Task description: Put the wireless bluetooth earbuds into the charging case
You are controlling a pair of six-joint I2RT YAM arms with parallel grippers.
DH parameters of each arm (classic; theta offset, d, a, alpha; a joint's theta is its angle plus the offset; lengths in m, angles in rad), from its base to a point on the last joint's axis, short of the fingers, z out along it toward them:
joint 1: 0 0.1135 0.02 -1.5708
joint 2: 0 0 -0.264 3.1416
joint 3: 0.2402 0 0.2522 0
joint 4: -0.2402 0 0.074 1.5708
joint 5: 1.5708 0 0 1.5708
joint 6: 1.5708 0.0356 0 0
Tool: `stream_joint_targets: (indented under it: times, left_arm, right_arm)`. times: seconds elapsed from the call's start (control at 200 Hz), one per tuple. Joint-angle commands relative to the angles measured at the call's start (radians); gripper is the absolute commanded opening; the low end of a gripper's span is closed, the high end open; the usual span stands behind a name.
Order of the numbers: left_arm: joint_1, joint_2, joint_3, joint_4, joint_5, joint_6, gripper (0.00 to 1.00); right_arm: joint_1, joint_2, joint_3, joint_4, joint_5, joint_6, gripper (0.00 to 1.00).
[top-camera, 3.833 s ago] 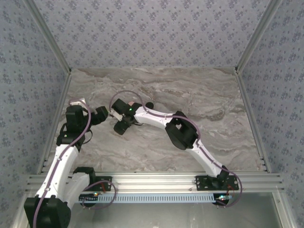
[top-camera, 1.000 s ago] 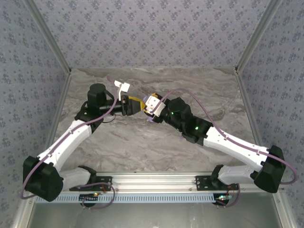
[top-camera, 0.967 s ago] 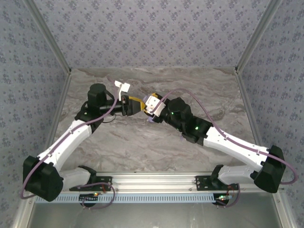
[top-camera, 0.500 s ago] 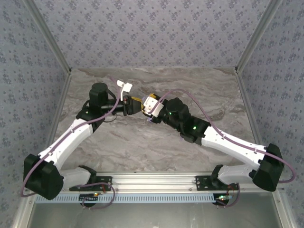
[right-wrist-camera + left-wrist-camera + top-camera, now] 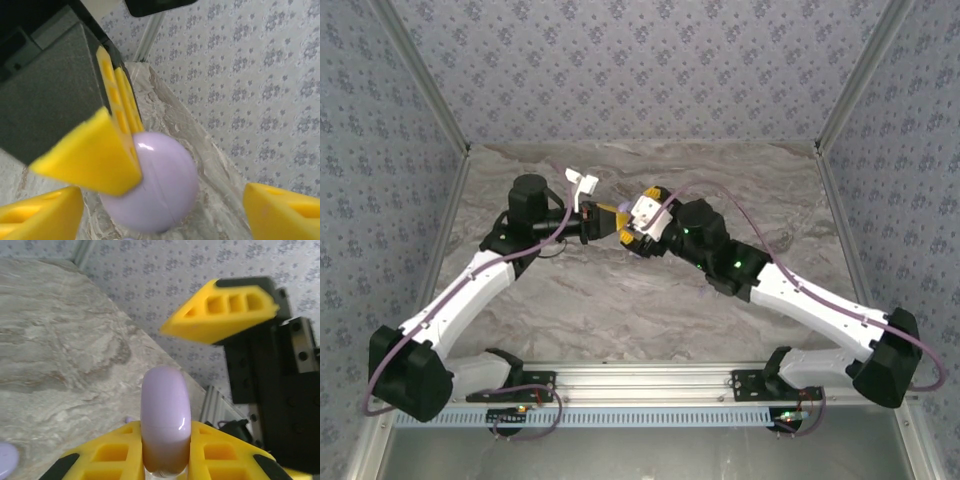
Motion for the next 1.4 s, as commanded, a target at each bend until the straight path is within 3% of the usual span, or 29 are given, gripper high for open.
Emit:
stream_joint_targets:
  times: [0.0, 0.195, 0.345, 0.73, 1.394]
  left_arm:
    - [-0.006, -0.073, -0.025, 0.045, -0.114, 0.076, 0.08]
    - [-0.072, -0.164, -0.126, 0.201, -0.207, 0.231, 0.07]
    - [-0.140, -0.200, -0.166, 0.245, -0.282, 0.356, 0.02]
    - [-0.169, -0.188, -0.165, 0.269, -0.280, 0.392, 0.00]
    - [-0.181, -0.177, -0.162, 0.226, -0.270, 0.440, 0.00]
  right_arm:
    - [-0.069, -0.102, -0.034, -0.007, -0.152, 0.134, 0.99]
    - [-0.260, -0.151, -0.052, 0.022, -0.467, 0.421, 1.00]
    - [-0.280, -0.126, -0.044, 0.073, -0.579, 0.496, 1.00]
    - [-0.254, -0.046, -0.013, 0.086, -0.548, 0.483, 1.00]
    - [-0.318, 0.050, 0.091, 0.056, -0.550, 0.488, 1.00]
